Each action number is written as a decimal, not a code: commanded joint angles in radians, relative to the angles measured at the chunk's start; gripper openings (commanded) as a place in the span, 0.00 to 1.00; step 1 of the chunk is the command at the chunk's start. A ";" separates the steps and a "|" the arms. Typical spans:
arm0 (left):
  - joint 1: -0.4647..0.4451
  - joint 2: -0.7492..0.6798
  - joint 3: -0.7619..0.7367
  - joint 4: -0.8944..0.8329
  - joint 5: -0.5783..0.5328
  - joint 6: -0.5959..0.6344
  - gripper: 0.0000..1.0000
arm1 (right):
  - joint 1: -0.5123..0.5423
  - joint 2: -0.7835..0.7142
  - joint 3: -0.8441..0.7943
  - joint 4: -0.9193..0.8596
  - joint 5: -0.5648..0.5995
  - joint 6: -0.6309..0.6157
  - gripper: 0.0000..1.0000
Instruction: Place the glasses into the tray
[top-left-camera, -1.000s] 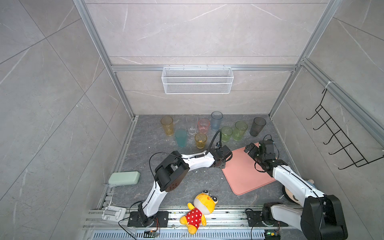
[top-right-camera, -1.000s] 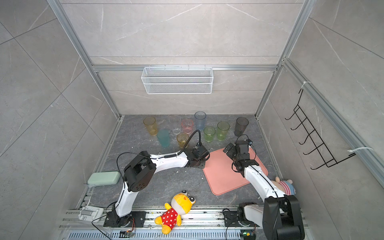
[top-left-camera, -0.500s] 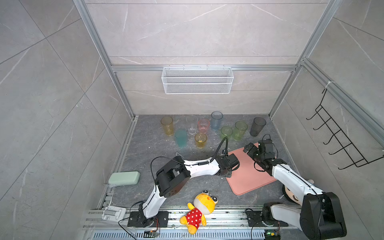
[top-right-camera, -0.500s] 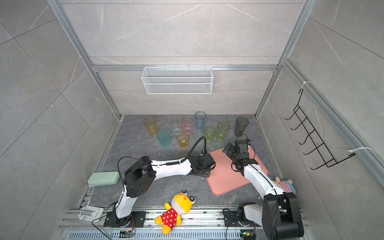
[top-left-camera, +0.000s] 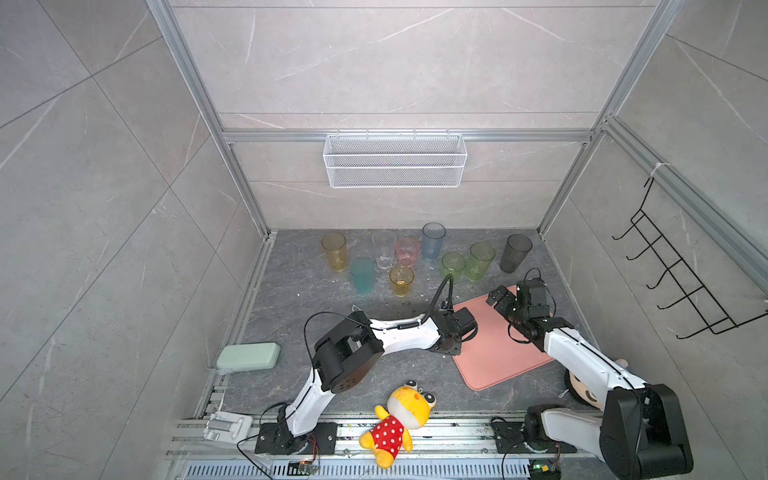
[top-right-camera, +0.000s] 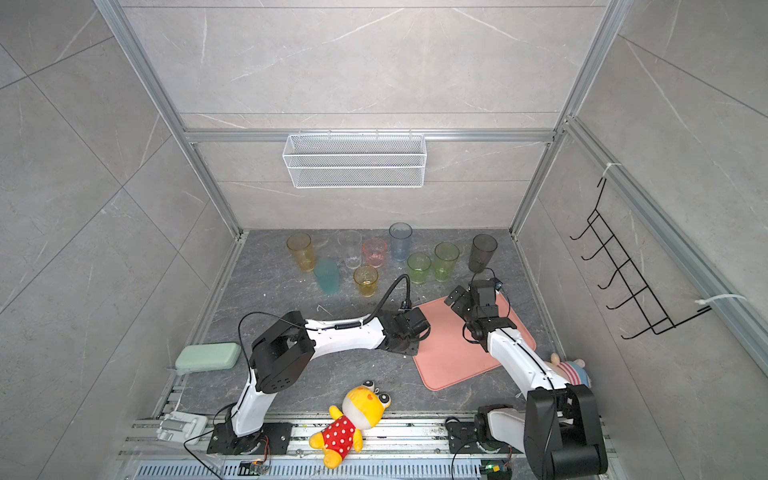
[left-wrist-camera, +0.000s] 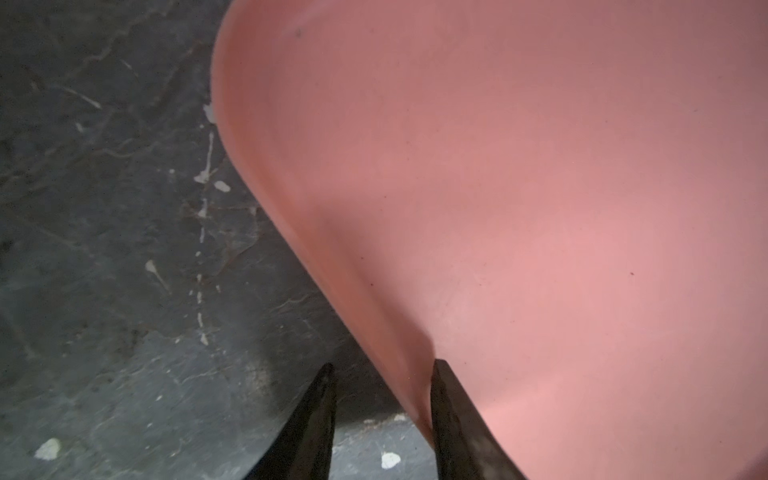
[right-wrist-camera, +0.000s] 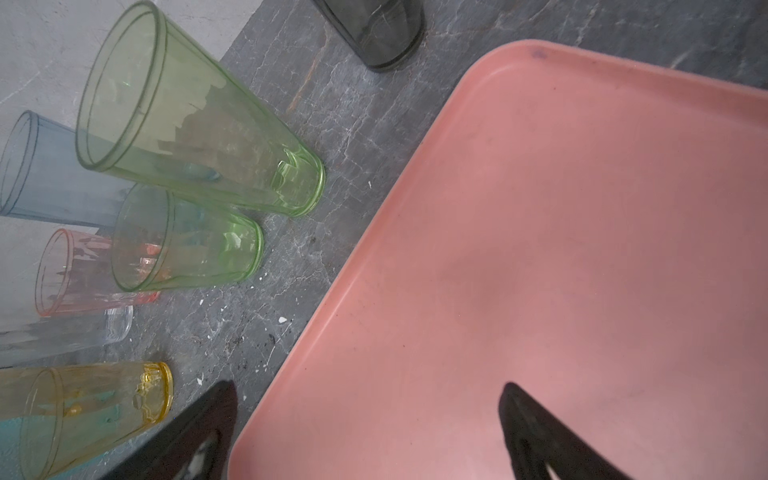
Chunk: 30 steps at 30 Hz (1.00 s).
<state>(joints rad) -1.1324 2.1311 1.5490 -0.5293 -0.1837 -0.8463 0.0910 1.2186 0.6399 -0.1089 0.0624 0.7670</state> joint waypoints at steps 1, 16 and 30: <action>0.003 0.015 0.033 -0.027 0.010 -0.011 0.37 | -0.005 0.013 0.033 0.002 -0.010 -0.013 1.00; 0.041 -0.014 -0.009 -0.042 -0.026 -0.017 0.17 | -0.002 0.019 0.037 0.000 -0.015 -0.015 1.00; 0.181 -0.165 -0.213 0.001 -0.029 0.067 0.07 | -0.003 0.029 0.038 0.004 -0.024 -0.014 1.00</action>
<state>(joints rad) -0.9859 2.0140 1.3743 -0.4858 -0.1810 -0.8421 0.0910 1.2366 0.6491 -0.1089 0.0502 0.7670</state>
